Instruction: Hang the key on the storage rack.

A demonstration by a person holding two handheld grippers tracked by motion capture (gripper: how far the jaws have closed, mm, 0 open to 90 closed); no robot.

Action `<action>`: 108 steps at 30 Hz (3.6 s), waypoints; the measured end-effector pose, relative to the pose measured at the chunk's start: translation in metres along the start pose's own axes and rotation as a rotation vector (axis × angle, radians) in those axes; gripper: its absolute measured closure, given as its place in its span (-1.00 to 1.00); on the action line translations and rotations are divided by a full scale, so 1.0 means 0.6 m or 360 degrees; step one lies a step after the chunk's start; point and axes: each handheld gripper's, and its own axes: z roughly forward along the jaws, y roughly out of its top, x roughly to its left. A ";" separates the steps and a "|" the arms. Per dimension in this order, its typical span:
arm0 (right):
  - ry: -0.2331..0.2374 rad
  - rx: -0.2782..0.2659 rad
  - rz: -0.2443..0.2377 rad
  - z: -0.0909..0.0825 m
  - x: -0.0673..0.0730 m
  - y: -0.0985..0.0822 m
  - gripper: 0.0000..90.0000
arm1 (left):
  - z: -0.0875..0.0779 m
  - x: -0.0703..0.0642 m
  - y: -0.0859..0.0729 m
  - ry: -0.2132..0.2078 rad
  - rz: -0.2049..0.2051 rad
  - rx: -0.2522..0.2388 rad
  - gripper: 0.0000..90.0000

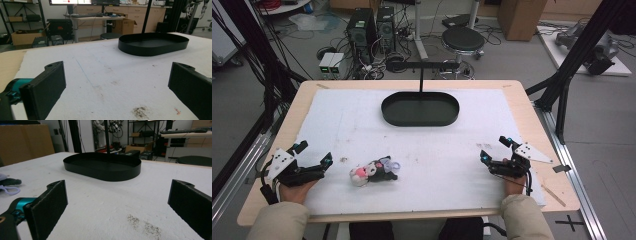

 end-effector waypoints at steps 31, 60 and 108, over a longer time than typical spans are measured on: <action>-0.0003 -0.0001 -0.0001 0.000 0.000 0.000 -0.96 | 0.030 -0.023 0.137 -0.0500 0.0183 0.0308 -0.96; -0.0001 0.0005 -0.0002 0.000 0.001 0.000 -0.96 | 0.115 -0.142 0.156 -0.0974 0.0597 0.1189 -0.96; -0.0004 0.0003 -0.0004 0.000 0.001 0.000 -0.96 | 0.139 -0.160 0.107 -0.0892 0.0634 0.1507 0.26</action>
